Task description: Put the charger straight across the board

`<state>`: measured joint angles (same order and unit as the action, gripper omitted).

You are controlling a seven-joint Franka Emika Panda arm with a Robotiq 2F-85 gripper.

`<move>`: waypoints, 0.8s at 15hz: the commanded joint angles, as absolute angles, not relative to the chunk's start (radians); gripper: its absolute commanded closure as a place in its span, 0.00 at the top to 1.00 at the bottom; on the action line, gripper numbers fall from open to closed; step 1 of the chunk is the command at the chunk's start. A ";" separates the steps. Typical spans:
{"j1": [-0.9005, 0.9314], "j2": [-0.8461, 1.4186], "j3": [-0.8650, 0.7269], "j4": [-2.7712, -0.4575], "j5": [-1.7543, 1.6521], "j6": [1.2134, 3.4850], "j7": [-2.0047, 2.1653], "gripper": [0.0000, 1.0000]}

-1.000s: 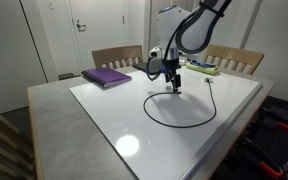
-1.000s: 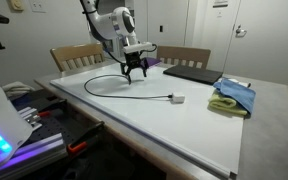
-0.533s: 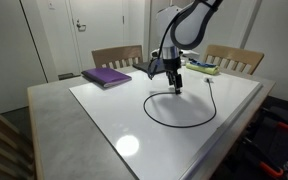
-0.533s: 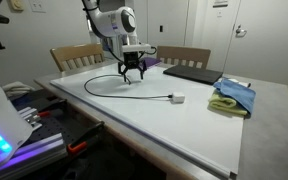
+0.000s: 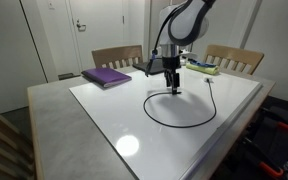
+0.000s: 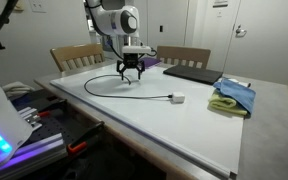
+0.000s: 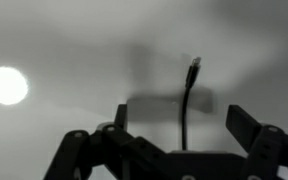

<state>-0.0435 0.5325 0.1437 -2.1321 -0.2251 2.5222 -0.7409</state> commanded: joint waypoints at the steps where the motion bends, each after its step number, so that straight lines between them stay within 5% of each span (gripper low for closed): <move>1: -0.049 0.540 0.136 -2.157 -0.229 2.613 -0.747 1.00; 11: -0.051 0.551 0.118 -2.190 -0.255 2.697 -0.744 0.99; 12: -0.052 0.549 0.118 -2.194 -0.253 2.701 -0.743 0.75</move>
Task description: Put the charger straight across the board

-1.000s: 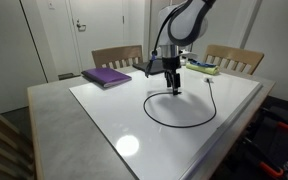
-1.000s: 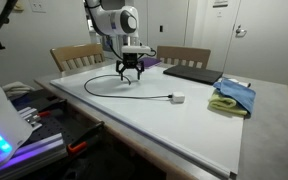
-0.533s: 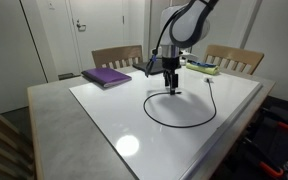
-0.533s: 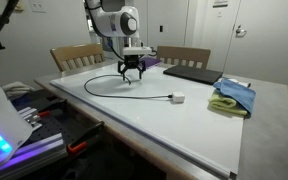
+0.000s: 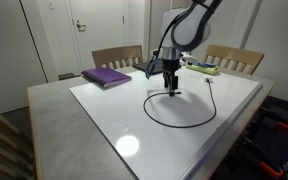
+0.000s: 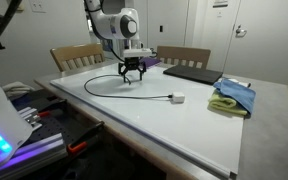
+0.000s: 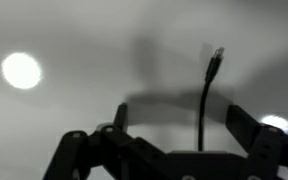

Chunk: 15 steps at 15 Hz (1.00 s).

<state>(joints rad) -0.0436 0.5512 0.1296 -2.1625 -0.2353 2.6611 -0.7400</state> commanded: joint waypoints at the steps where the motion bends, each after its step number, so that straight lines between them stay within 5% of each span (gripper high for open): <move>1: -0.052 0.550 0.117 -2.198 -0.252 2.708 -0.740 0.75; 12: -0.058 0.523 0.121 -2.222 -0.234 2.725 -0.703 0.03; 15: -0.046 0.523 0.120 -2.204 -0.257 2.717 -0.715 0.00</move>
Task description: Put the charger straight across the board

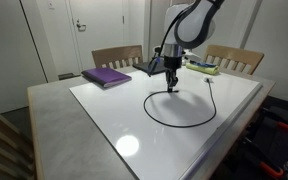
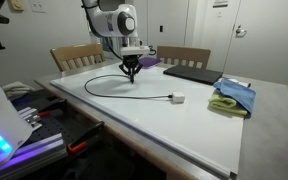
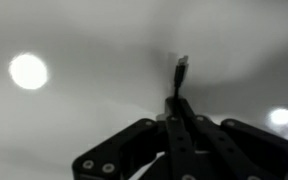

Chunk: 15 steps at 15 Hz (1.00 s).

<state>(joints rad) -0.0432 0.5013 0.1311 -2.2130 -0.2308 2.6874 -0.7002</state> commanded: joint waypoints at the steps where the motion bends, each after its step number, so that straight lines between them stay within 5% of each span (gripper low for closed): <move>1: -0.043 0.524 0.120 -2.194 -0.265 2.711 -0.719 0.00; 15: 0.000 0.593 0.186 -2.025 -0.327 2.620 -1.013 0.04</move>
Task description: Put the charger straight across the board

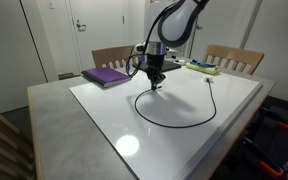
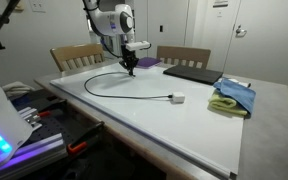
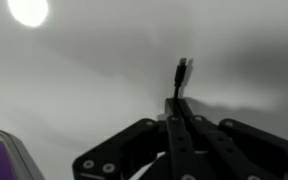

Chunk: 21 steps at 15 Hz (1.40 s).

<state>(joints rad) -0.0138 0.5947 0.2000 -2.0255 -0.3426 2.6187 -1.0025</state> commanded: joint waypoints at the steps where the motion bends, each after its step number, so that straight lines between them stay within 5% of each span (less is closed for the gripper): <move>1: 0.000 0.595 0.186 -2.023 -0.327 2.619 -1.017 0.04; 21: 0.028 0.695 0.355 -1.852 -0.300 2.589 -1.816 0.01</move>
<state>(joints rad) 0.0307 0.6454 0.3247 -1.9134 -0.3299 2.5838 -1.6647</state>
